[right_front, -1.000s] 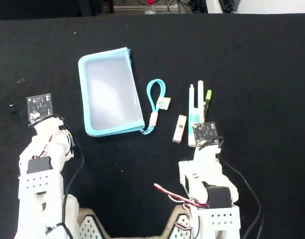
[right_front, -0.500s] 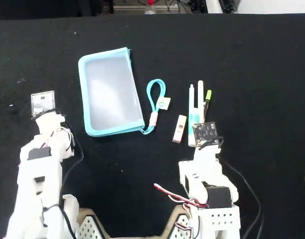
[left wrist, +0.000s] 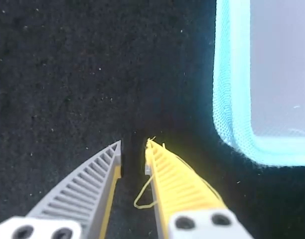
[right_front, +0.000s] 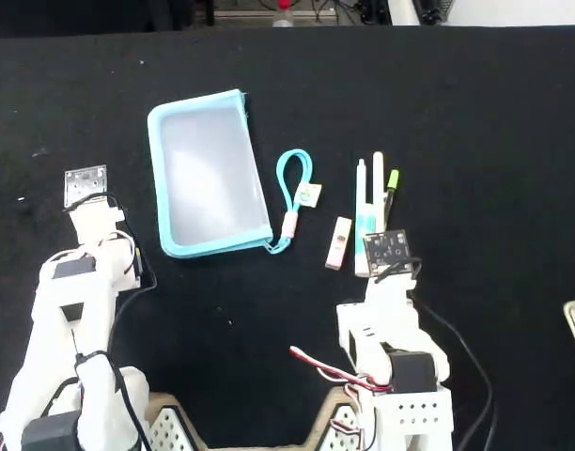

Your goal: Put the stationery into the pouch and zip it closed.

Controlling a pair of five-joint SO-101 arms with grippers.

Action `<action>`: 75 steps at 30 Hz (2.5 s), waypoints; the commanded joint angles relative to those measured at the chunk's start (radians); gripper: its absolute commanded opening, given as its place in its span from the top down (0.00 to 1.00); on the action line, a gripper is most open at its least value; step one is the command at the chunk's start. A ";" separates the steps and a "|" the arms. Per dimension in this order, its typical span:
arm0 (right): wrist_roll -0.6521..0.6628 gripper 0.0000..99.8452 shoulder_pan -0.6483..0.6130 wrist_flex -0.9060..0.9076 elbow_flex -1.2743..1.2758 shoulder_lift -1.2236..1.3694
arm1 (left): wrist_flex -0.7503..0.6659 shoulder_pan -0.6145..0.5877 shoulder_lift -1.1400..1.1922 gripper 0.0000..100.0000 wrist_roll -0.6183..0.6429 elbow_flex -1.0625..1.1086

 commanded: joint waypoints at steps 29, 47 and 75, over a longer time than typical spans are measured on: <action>-0.002 0.99 0.011 0.006 -0.007 -0.097 | -0.014 0.005 -0.009 0.91 -0.008 -0.033; 0.000 0.99 0.011 -0.011 -0.007 -0.097 | -0.014 0.007 -0.009 0.91 -0.009 -0.035; 0.253 0.98 0.206 -0.135 -0.656 0.068 | -0.015 0.005 -0.009 0.91 -0.009 -0.035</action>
